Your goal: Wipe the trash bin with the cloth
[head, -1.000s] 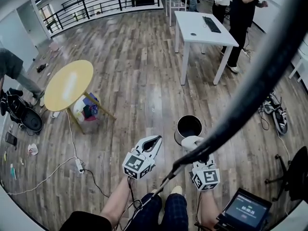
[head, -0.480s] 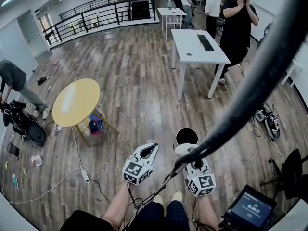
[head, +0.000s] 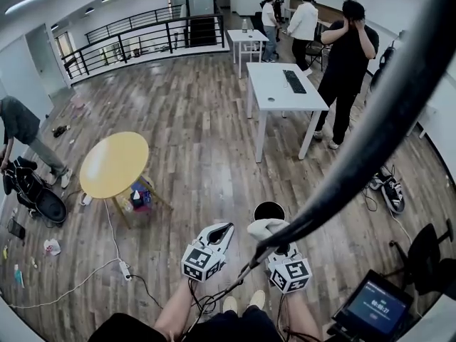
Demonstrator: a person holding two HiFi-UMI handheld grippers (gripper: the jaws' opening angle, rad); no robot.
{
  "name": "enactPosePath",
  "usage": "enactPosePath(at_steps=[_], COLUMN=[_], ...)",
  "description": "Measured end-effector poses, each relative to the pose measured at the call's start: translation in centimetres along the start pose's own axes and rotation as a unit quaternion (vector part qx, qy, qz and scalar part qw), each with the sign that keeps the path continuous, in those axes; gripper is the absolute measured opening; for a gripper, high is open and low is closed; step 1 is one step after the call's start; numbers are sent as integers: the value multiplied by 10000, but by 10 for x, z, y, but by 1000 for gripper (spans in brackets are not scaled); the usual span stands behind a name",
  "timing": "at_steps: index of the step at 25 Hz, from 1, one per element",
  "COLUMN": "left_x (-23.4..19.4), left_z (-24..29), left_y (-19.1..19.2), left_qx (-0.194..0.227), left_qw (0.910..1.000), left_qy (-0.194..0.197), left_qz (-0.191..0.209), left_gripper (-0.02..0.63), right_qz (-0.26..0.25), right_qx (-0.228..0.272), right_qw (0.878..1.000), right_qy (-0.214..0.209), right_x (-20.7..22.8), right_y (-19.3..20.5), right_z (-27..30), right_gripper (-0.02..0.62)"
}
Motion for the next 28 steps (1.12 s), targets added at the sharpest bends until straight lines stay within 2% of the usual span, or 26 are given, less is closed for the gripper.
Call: enactPosePath(at_steps=[8,28], left_x=[11,17], left_z=[-2,3], left_y=[-27,-43], left_qx=[192,392], left_qw=[9996,9989], left_qy=[-131,-224], left_qz=[153,140], left_gripper=[-3,-3], right_qz=[-175,-137], right_qx=[131,281], right_qw=[9998,9994], right_qy=[-34,-119], right_x=[-5,-6], right_y=[-21,-29], right_z=[-24,-35], right_gripper=[92,92])
Point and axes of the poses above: the fingertips, and each gripper's own axes: z forward along the fingers, x to its right, y out of its underside, the point moved 3 cm from there along -z, backward along the fingers, and after that the axes turned 14 degrees about z, right-handed, at the moved point
